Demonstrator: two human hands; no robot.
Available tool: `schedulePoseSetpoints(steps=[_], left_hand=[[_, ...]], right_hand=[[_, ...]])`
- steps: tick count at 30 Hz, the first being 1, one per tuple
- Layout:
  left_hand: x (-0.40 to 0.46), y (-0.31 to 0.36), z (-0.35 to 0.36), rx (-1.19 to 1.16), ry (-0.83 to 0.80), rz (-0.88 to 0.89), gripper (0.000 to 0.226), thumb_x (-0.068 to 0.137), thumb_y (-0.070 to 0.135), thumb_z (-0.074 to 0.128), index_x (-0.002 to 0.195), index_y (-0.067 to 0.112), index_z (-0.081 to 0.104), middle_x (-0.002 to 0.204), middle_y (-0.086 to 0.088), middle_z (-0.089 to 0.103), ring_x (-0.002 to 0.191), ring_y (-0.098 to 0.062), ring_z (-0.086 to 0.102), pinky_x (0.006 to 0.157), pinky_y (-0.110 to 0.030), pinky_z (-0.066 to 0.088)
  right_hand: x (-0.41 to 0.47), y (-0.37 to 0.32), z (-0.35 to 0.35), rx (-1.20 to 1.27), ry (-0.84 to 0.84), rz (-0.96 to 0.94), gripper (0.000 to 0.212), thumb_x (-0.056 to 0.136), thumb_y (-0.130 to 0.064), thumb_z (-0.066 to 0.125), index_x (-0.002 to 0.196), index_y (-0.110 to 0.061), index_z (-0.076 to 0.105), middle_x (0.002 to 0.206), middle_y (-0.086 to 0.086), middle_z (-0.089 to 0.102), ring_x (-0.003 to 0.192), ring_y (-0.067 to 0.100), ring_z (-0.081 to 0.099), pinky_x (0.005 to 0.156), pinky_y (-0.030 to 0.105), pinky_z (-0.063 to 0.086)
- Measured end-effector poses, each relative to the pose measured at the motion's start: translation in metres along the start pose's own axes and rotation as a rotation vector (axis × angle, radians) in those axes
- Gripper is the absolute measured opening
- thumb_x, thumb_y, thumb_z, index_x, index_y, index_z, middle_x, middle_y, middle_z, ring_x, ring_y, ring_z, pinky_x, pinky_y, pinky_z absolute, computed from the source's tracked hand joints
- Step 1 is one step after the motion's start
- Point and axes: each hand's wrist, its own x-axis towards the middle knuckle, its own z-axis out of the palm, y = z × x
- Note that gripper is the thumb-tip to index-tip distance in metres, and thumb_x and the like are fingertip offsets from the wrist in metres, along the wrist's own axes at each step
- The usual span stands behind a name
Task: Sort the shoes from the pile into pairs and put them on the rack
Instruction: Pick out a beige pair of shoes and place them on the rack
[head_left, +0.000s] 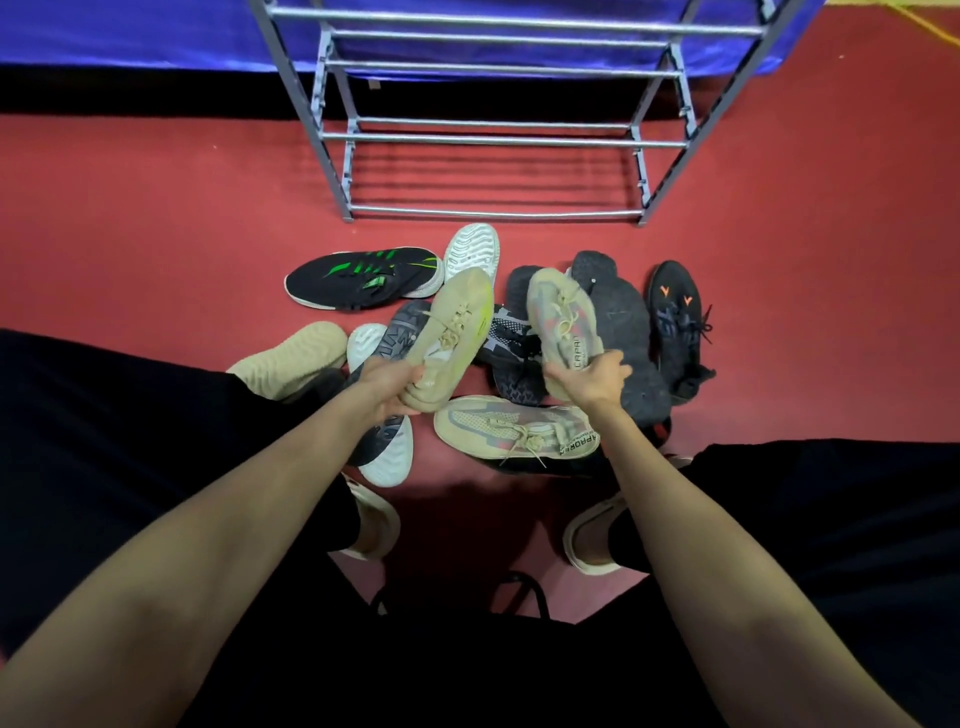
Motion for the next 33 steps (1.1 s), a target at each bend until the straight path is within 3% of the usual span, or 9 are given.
schedulePoseSetpoints(steps=[5,9,14,16,20,25,29,31,33], left_hand=[[-0.003,0.006,0.002,-0.066,-0.016,0.076,0.020,0.093,0.005,0.056,0.113,0.004,0.054,0.107,-0.016,0.064,0.085,-0.024,0.064,0.054,-0.034,0.057],[-0.002,0.005,0.005,-0.142,-0.091,0.060,0.032,0.094,0.007,0.054,0.125,-0.002,0.052,0.123,-0.020,0.063,0.100,-0.027,0.064,0.076,-0.041,0.055],[0.004,0.004,-0.001,-0.247,-0.141,0.027,0.031,0.095,0.008,0.054,0.124,0.000,0.052,0.116,-0.019,0.063,0.102,-0.029,0.062,0.088,-0.046,0.053],[0.008,0.007,-0.006,-0.267,-0.149,0.029,0.024,0.095,0.009,0.054,0.118,0.001,0.055,0.111,-0.018,0.063,0.096,-0.030,0.064,0.085,-0.046,0.055],[0.016,0.016,-0.023,-0.258,-0.178,0.021,0.010,0.095,0.012,0.055,0.100,0.004,0.056,0.112,-0.022,0.061,0.095,-0.035,0.063,0.087,-0.047,0.053],[0.030,0.010,-0.060,-0.059,-0.258,0.097,0.026,0.091,0.035,0.060,0.109,0.016,0.061,0.114,-0.013,0.066,0.100,-0.028,0.066,0.094,-0.042,0.053],[0.060,0.000,-0.093,0.252,0.152,0.209,0.043,0.094,0.046,0.048,0.103,0.007,0.063,0.110,-0.020,0.067,0.083,-0.030,0.067,0.073,-0.035,0.052],[0.083,-0.006,-0.115,0.720,0.475,0.248,0.036,0.093,0.028,0.052,0.116,0.000,0.056,0.123,-0.024,0.058,0.109,-0.038,0.058,0.086,-0.041,0.047],[0.105,-0.012,-0.137,1.005,0.517,0.254,0.048,0.085,0.015,0.059,0.128,0.001,0.044,0.131,-0.021,0.047,0.122,-0.039,0.046,0.096,-0.045,0.043]], right_hand=[[0.012,0.004,-0.004,0.053,0.083,0.076,0.092,0.069,-0.041,0.079,0.131,0.004,0.029,0.138,0.025,0.030,0.125,0.042,0.041,0.100,0.043,0.040],[0.008,0.003,0.006,-0.261,0.049,0.203,0.093,0.072,-0.048,0.074,0.135,0.004,0.030,0.143,0.025,0.029,0.134,0.040,0.031,0.110,0.046,0.028],[-0.021,-0.020,0.042,-0.445,0.380,-0.493,0.052,0.083,-0.027,0.062,0.123,0.002,0.048,0.126,0.026,0.047,0.117,0.041,0.043,0.094,0.046,0.039],[-0.027,-0.040,0.065,-0.243,0.135,-0.526,0.048,0.091,-0.034,0.052,0.121,0.003,0.052,0.118,0.021,0.054,0.115,0.036,0.048,0.096,0.042,0.039],[-0.033,-0.075,0.102,0.222,-0.444,-0.119,0.062,0.091,-0.052,0.049,0.119,0.003,0.056,0.113,0.012,0.061,0.101,0.021,0.057,0.090,0.033,0.044],[-0.021,-0.083,0.142,0.426,-0.494,0.015,0.039,0.085,-0.013,0.061,0.121,0.003,0.056,0.119,0.019,0.065,0.109,0.030,0.063,0.097,0.042,0.051],[-0.002,-0.073,0.175,0.393,-0.444,0.001,0.056,0.073,-0.027,0.055,0.120,0.003,0.051,0.118,0.023,0.062,0.109,0.035,0.061,0.089,0.042,0.051],[0.011,-0.061,0.182,0.328,-0.413,-0.043,0.059,0.072,-0.031,0.054,0.120,0.002,0.050,0.116,0.021,0.062,0.107,0.035,0.061,0.096,0.046,0.050],[0.010,-0.060,0.178,0.272,-0.401,-0.076,0.051,0.079,-0.026,0.053,0.122,0.001,0.047,0.118,0.019,0.061,0.108,0.032,0.061,0.098,0.051,0.049]])
